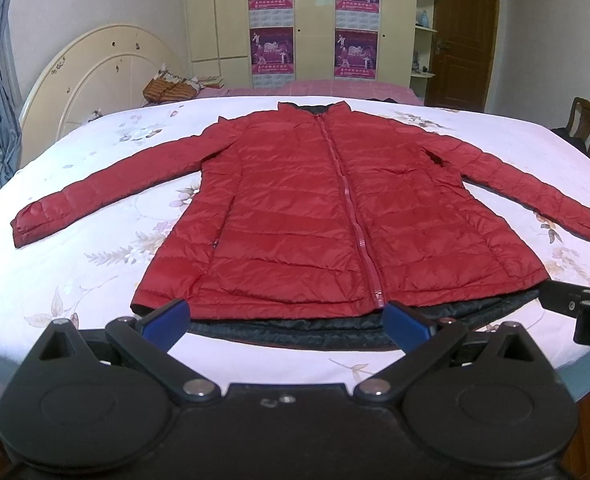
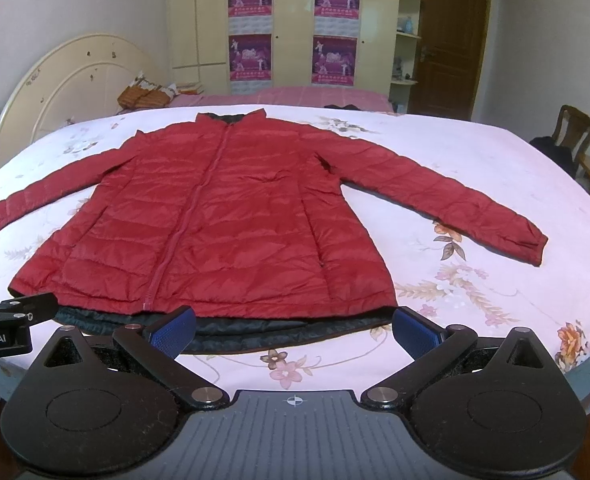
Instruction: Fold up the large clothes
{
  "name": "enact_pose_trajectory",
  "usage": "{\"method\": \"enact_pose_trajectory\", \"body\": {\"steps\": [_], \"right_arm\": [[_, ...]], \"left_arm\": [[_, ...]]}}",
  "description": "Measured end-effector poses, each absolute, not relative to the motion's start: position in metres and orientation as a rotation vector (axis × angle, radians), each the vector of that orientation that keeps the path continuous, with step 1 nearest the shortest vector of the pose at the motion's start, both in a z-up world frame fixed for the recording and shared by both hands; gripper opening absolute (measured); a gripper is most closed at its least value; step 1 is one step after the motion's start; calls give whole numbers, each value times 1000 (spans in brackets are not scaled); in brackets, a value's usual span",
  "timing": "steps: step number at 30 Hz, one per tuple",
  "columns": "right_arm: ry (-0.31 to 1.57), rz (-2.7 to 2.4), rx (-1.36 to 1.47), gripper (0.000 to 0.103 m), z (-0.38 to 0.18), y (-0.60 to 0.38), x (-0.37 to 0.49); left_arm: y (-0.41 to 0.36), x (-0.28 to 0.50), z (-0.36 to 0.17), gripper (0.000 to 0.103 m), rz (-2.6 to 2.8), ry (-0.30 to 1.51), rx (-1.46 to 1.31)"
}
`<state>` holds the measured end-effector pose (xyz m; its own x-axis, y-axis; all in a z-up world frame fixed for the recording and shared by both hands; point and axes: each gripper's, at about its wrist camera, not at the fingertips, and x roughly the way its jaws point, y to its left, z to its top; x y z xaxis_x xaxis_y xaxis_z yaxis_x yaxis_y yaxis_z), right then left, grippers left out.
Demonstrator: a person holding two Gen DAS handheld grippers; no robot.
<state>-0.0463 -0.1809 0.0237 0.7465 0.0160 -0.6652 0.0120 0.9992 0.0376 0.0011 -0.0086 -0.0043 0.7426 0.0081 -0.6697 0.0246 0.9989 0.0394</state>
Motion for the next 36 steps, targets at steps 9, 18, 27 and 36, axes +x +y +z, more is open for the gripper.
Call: {"method": "enact_pose_trajectory", "body": {"steps": [9, 18, 27, 36], "right_arm": [[727, 1, 41, 103, 24, -183, -47], [725, -2, 43, 103, 24, -185, -47], [725, -2, 46, 103, 24, -188, -48], [725, -3, 45, 103, 25, -189, -48]], "left_arm": [[-9, 1, -4, 103, -9, 734, 47], [-11, 2, -4, 103, -12, 735, 49], [-12, 2, -4, 103, -11, 733, 50], [-12, 2, -3, 103, -10, 734, 49]]}}
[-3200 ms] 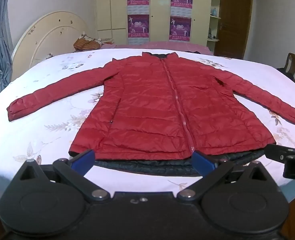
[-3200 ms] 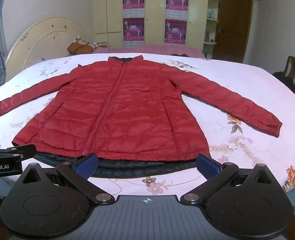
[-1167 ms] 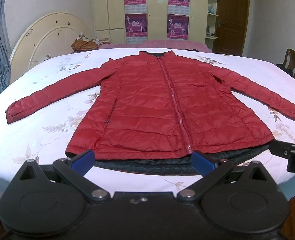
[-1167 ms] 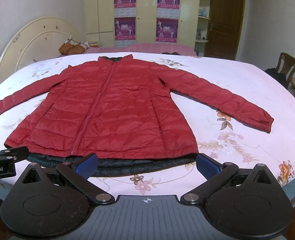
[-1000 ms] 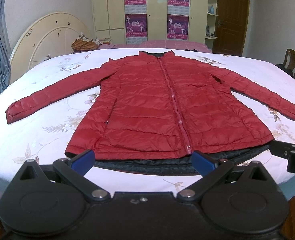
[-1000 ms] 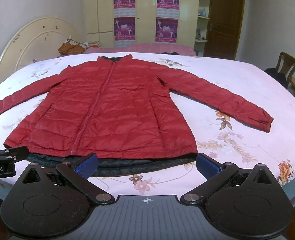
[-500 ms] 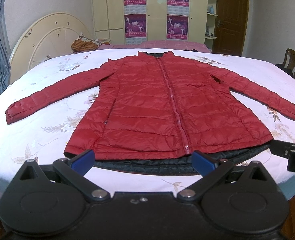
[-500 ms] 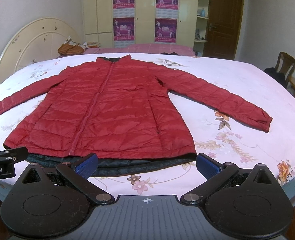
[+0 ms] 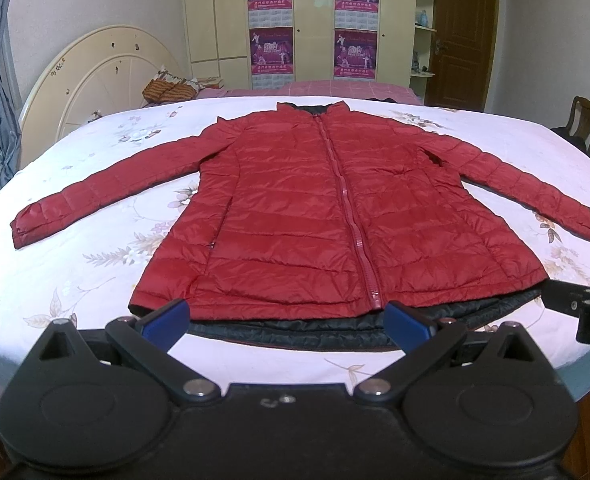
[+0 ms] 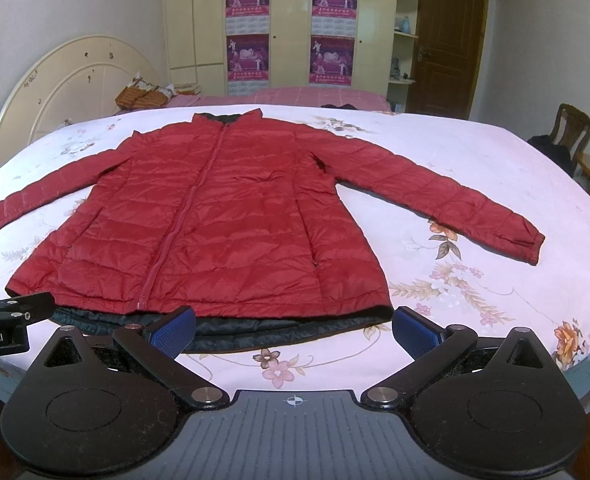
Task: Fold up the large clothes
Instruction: 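Move the right tool to the jacket sleeve cuff and close on it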
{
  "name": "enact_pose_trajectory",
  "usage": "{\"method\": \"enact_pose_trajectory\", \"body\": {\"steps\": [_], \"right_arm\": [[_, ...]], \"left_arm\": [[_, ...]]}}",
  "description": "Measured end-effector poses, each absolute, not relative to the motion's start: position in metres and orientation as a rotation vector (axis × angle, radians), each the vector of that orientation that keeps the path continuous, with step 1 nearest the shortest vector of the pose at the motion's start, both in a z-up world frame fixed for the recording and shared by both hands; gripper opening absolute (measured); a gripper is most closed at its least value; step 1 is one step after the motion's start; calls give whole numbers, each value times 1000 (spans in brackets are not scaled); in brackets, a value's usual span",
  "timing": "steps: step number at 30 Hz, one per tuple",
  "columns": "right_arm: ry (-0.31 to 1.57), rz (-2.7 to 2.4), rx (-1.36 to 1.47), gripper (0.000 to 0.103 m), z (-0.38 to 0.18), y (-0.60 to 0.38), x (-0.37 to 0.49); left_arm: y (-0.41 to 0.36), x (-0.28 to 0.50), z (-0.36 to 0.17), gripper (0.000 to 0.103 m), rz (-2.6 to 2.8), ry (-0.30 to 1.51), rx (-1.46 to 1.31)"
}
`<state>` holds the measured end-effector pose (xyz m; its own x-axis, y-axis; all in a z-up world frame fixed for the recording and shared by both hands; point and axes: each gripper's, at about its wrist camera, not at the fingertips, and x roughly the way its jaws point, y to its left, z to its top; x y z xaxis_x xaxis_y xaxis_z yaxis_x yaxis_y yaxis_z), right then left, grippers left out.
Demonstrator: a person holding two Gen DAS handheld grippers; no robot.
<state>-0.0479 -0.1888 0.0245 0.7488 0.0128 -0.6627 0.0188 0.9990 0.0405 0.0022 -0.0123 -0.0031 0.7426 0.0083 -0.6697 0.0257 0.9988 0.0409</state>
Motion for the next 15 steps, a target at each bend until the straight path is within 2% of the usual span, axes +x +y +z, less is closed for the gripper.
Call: {"method": "enact_pose_trajectory", "body": {"steps": [15], "right_arm": [[668, -66, 78, 103, 32, -206, -13]], "left_arm": [[-7, 38, 3, 103, -8, 689, 78]]}}
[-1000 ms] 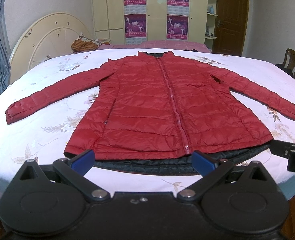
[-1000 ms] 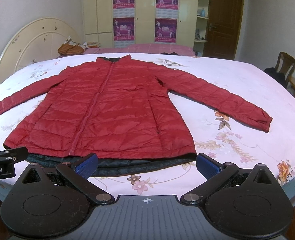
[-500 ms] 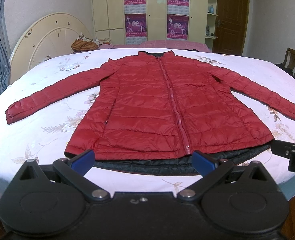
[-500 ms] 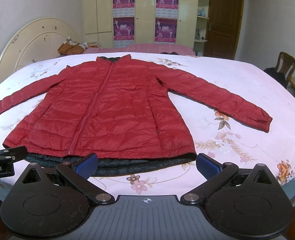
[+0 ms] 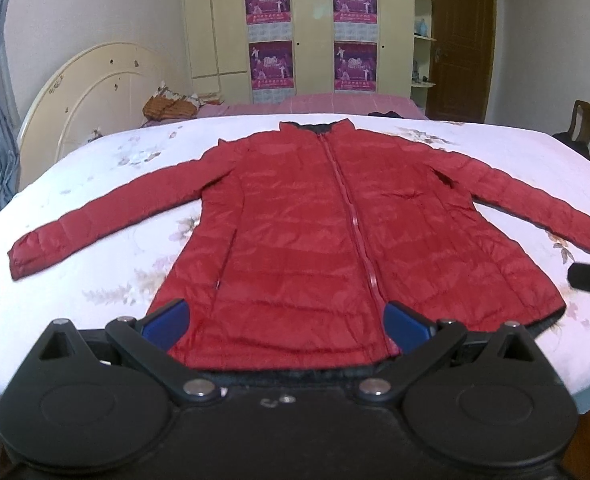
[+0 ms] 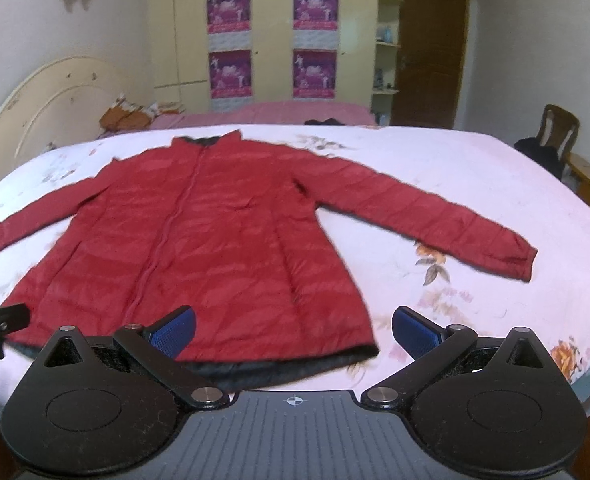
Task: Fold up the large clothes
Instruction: 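Move the right tool to the jacket sleeve cuff and close on it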
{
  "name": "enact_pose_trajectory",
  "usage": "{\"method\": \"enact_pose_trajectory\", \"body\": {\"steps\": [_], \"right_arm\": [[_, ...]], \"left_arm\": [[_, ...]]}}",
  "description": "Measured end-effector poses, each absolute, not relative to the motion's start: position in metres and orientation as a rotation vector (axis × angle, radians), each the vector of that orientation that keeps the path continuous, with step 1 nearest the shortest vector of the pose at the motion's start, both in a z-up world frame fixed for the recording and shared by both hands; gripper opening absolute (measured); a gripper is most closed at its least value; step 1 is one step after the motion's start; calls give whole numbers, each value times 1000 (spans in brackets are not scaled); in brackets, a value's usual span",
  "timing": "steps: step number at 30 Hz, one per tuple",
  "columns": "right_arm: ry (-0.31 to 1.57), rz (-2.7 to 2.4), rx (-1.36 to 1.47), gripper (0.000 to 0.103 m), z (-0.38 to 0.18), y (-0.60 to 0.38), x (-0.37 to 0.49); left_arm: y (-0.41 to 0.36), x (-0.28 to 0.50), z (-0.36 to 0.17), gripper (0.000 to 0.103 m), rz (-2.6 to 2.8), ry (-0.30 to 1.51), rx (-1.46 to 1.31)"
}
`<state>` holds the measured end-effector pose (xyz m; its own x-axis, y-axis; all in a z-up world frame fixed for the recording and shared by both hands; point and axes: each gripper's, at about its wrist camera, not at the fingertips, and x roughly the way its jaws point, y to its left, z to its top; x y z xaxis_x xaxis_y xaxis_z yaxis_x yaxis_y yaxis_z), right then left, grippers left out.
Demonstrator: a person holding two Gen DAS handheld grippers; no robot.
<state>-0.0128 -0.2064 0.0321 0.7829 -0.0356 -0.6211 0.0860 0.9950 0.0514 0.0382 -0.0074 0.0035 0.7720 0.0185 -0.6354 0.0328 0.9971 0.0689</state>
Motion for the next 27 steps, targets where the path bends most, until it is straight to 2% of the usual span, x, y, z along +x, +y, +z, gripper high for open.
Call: {"method": "enact_pose_trajectory", "body": {"steps": [18, 27], "right_arm": [[664, -284, 109, 103, 24, -230, 78], [656, -462, 202, 103, 5, -288, 103]], "left_arm": [[11, 148, -10, 103, -94, 711, 76], [20, 196, -34, 103, -165, 753, 39]]}}
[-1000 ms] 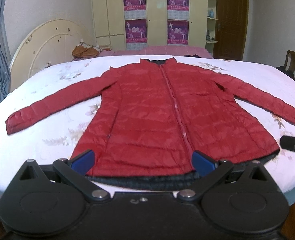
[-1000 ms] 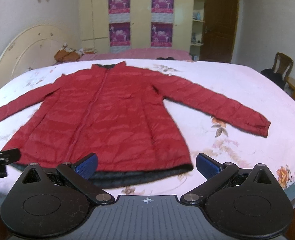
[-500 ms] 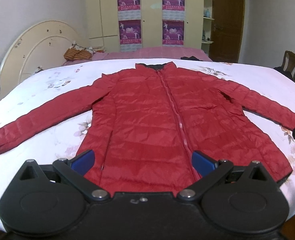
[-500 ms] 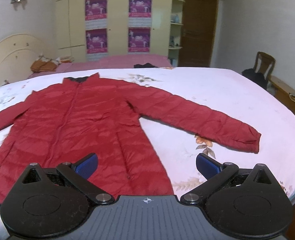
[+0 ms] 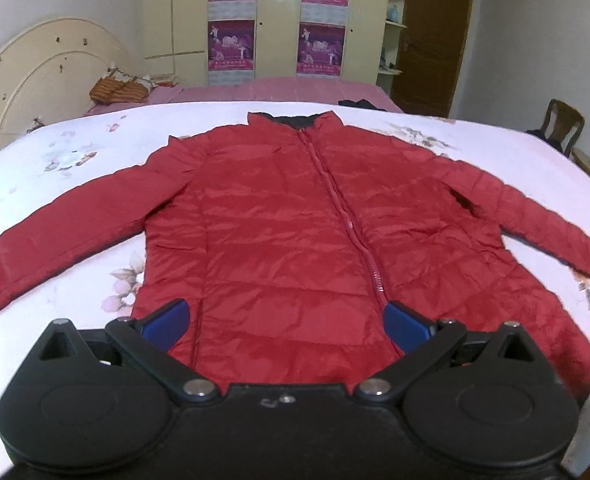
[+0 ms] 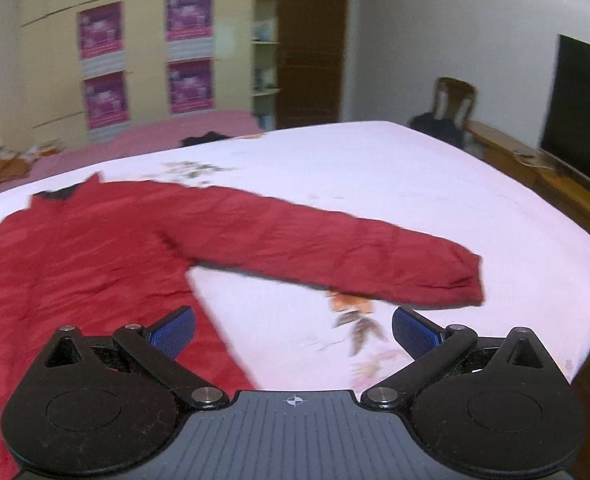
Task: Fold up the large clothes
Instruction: 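Move the right tool to the jacket sleeve cuff and close on it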
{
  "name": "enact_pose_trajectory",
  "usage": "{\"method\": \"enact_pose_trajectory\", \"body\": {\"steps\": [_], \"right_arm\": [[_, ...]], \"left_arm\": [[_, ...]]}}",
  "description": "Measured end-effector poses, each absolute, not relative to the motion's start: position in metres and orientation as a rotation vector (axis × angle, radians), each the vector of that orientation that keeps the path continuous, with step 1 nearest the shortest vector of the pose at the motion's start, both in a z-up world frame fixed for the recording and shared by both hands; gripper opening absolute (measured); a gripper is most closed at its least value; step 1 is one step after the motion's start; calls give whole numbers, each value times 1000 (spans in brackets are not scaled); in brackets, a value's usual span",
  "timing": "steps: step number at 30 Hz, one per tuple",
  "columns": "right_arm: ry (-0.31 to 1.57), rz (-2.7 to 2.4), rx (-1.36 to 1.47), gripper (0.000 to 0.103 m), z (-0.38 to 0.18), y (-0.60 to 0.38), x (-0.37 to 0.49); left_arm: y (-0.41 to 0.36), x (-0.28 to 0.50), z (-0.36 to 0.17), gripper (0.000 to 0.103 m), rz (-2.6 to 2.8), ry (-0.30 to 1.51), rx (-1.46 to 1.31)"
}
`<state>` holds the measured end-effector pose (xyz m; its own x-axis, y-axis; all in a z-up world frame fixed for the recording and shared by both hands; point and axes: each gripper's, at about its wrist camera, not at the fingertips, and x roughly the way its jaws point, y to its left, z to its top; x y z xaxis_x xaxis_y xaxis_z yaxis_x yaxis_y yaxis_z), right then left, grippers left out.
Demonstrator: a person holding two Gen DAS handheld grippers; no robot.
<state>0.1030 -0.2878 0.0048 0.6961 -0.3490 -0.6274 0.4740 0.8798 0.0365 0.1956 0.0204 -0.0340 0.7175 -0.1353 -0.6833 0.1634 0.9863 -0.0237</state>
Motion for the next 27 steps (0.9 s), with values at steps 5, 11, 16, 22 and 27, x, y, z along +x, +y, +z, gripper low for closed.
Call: {"method": "enact_pose_trajectory", "body": {"steps": [5, 11, 16, 22, 27], "right_arm": [[634, -517, 400, 103, -17, -350, 107], [614, -588, 581, 102, -44, -412, 116], [610, -596, 758, 55, -68, -443, 121], [555, -590, 903, 55, -83, -457, 107], [481, -631, 958, 54, -82, -474, 98]], "left_arm": [[15, 220, -48, 103, -193, 780, 2], [8, 251, -54, 101, -185, 795, -71], [-7, 280, -60, 101, -157, 827, -68], [-23, 302, -68, 101, -155, 854, -61], [-27, 313, -72, 101, -144, 867, -48]]}}
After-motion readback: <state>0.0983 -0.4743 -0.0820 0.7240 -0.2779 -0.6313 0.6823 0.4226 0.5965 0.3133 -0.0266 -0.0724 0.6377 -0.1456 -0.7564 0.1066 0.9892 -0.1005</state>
